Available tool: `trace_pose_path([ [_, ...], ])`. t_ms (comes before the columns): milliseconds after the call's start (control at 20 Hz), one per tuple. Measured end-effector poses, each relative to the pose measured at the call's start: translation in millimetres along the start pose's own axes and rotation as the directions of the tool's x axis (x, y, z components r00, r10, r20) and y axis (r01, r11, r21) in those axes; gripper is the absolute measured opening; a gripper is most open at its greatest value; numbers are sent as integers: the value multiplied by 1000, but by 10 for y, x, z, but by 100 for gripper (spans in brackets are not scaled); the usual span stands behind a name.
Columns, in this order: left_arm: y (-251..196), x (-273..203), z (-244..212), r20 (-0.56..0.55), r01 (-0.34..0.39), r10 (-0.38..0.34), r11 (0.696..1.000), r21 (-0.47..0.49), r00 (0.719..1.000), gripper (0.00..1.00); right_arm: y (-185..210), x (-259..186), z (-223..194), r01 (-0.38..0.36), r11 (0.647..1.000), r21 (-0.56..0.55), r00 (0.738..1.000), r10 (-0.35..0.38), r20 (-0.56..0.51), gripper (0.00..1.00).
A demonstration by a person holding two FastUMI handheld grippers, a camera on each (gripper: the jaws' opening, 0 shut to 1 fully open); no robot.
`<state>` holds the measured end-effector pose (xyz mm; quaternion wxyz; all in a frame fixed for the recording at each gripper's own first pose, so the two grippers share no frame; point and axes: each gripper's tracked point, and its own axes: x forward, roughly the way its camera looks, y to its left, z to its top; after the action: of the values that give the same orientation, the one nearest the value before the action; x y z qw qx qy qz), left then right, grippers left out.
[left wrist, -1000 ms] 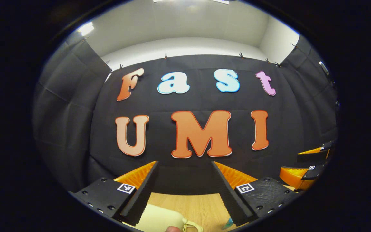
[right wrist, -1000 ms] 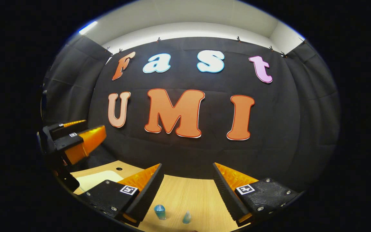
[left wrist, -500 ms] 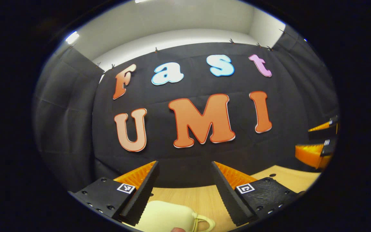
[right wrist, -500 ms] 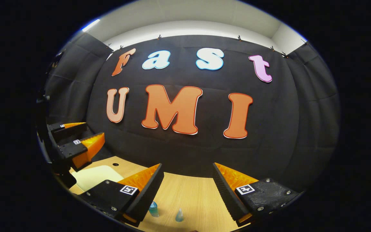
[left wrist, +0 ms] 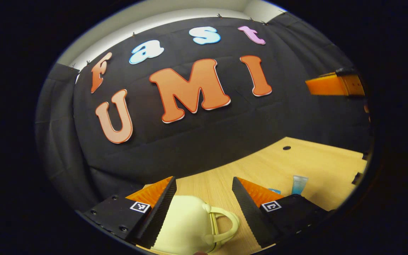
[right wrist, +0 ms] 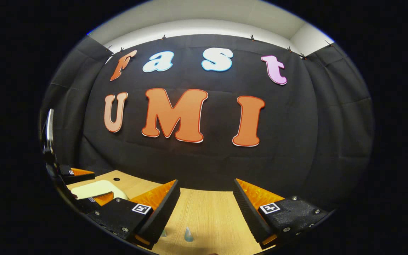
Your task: First open the suitcase, pack the skin care products into it, and then close the suitcase.
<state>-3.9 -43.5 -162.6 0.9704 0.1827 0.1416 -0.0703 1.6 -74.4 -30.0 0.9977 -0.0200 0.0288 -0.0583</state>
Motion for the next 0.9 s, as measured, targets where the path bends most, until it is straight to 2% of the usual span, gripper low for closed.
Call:
trace_pose_path([
  [350,-273,87,-706,-113,78,-57,978,194,992,98,-84,-73,-70,45,999,-15,999,-45,-25,95],
  [600,-348,86,-1227,-189,124,-73,953,276,979,97,-109,-95,-103,68,997,-25,997,-69,-35,95],
  [750,-378,84,-1370,-209,157,-92,935,317,974,97,-101,-111,-128,67,997,-42,997,-69,-40,95],
  [900,-476,54,-1374,-187,183,-118,905,384,975,97,-79,-110,-130,64,997,-50,997,-66,-39,95],
])
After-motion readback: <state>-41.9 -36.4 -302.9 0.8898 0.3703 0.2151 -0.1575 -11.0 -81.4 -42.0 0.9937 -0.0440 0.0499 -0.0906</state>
